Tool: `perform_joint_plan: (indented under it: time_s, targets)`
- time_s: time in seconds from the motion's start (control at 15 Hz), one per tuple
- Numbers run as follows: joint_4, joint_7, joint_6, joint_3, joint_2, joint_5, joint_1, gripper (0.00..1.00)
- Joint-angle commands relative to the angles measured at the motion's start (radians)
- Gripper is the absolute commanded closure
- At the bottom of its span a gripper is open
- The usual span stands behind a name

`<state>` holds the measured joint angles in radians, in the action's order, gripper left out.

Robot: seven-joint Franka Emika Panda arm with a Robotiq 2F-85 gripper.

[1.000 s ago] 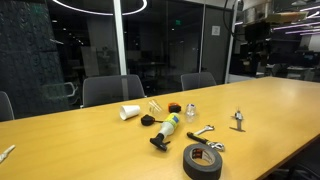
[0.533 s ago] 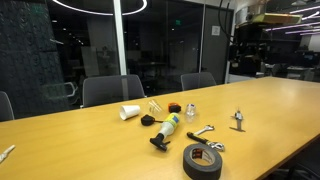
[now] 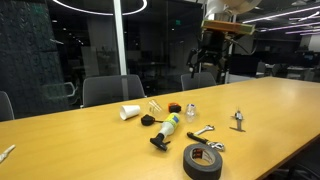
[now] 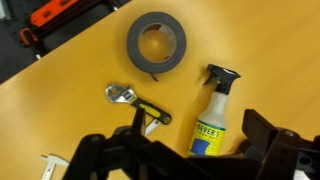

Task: Put the spray bottle upright

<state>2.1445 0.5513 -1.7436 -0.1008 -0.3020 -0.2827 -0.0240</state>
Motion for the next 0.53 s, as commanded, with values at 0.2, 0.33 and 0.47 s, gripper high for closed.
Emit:
perform_joint_plan:
  time_s: [0.2,0.33,0.47]
  targets:
    - [0.004,0.345,-0.424,-0.091,0.144,-0.037,0.054,0.0]
    - [0.011,0.454,-0.558,-0.105,0.198,0.035,0.061,0.0]
    - [0.013,0.59,-0.659,-0.108,0.258,0.151,0.066,0.0]
